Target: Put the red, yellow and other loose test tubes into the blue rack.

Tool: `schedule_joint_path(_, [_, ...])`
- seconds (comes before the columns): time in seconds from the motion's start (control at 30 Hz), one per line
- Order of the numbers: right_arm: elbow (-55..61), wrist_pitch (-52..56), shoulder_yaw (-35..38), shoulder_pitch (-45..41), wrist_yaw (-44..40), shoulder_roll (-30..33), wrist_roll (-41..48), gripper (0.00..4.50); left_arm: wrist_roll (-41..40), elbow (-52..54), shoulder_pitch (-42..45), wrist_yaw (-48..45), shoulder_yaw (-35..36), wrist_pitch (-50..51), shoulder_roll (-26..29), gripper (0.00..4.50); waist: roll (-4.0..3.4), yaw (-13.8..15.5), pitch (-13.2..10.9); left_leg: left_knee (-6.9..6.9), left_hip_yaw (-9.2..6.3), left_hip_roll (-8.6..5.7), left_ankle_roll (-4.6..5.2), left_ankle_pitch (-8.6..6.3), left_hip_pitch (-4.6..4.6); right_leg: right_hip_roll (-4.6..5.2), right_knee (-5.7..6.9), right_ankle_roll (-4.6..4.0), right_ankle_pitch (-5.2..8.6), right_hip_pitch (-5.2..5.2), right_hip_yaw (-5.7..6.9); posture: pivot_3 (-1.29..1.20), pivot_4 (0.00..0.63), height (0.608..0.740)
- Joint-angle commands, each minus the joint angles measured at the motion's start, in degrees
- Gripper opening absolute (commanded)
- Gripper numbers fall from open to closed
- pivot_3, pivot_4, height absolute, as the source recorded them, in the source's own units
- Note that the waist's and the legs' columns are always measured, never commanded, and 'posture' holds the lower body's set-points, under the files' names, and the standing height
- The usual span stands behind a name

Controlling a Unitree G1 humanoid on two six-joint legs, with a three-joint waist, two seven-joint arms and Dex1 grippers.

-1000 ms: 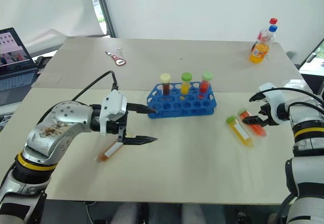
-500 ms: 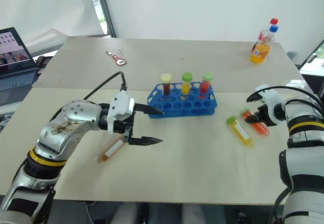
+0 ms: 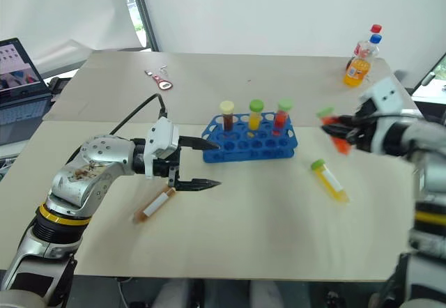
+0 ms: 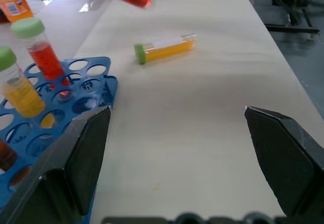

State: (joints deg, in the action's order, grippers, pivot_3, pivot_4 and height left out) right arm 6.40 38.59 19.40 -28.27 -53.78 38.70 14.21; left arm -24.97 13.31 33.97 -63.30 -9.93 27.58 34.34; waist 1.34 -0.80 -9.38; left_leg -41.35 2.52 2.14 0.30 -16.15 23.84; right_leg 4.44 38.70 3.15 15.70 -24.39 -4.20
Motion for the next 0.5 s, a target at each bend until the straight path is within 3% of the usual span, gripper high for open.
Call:
schedule_joint_path(0.03, [9.3,-7.0,4.2,1.9,12.7,-9.3,2.4,1.00,-1.2,0.9,1.0,1.1,1.6,0.2,-0.9,4.50,-0.01,0.1,0.0,-0.04,-0.06,-0.08,0.00,0.00,0.02,0.06,0.10,0.00,0.00,-0.02,0.00,0.00,0.150,0.691])
schedule_joint_path(0.2, [5.9,-19.8,0.6,3.1,22.6,-18.2,-2.0,1.00,-1.1,0.7,0.7,1.3,1.5,0.4,-1.2,4.50,-0.02,0.6,0.0,-0.41,-0.11,-0.14,0.00,0.00,0.19,0.09,0.23,0.01,0.00,0.01,0.18,0.00,0.150,0.691])
schedule_joint_path(0.5, [-7.5,-33.9,-4.7,2.0,28.8,-22.5,-4.7,1.00,-2.6,1.2,-0.3,2.1,1.9,1.2,-2.6,4.50,-0.02,-0.1,0.0,-0.39,-0.18,-0.11,0.00,0.00,0.22,0.03,0.26,0.01,0.00,-0.02,0.22,0.00,0.150,0.691])
